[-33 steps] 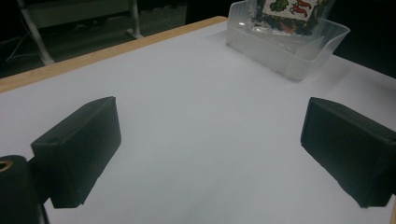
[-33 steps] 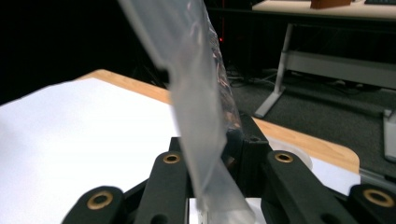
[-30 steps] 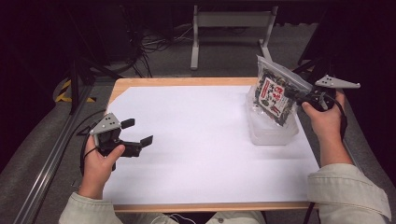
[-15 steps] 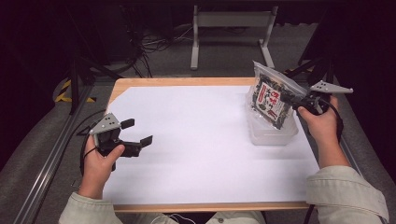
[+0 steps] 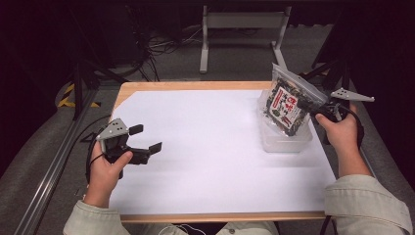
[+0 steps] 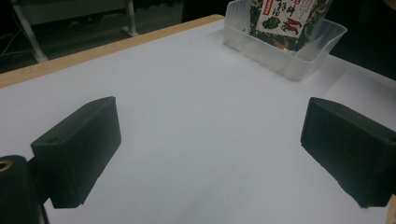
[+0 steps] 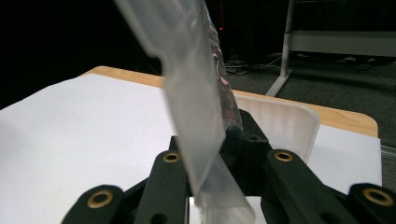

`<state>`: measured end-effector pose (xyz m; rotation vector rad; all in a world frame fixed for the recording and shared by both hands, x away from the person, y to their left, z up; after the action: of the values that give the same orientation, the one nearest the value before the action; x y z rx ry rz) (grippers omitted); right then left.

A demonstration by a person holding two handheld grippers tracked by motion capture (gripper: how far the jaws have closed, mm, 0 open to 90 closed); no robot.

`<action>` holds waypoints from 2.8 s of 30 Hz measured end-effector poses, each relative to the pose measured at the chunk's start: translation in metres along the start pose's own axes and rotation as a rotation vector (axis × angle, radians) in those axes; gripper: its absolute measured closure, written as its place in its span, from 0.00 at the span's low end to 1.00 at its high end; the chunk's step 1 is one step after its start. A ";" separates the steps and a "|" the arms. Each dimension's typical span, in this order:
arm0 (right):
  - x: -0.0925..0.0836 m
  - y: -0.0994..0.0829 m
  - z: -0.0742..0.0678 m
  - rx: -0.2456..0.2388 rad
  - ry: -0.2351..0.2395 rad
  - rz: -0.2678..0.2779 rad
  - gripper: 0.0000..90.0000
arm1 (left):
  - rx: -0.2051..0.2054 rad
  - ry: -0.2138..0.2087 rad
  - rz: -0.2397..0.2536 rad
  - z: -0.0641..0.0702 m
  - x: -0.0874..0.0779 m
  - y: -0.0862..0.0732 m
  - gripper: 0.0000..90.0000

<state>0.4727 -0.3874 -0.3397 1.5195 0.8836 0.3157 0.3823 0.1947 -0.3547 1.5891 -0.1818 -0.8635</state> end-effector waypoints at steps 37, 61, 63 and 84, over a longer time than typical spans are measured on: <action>-0.038 0.010 -0.013 -0.051 -0.102 0.100 0.27 | -0.017 -0.007 -0.052 -0.003 -0.003 -0.021 0.06; -0.041 -0.025 -0.114 -0.168 0.112 0.082 0.23 | -0.013 -0.043 0.014 -0.003 -0.023 -0.044 0.06; -0.036 -0.029 -0.120 -0.168 0.136 0.080 0.23 | -0.008 -0.051 0.017 -0.003 -0.023 -0.046 0.06; 0.012 -0.075 -0.152 -0.214 0.282 0.002 0.20 | 0.001 -0.042 0.029 -0.009 -0.023 -0.065 0.05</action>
<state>0.3543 -0.2755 -0.3866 1.2961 1.0335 0.6175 0.3489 0.2302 -0.4048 1.5662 -0.2347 -0.8752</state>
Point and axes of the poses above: each handheld gripper's, and its own axes: x roughly forward along the jaws, y roughly out of its top, z roughly to its right, the point moved 2 cm from there along x, roughly forward along the jaws, and after that the axes turned 11 degrees about y, right-handed, at the moved point
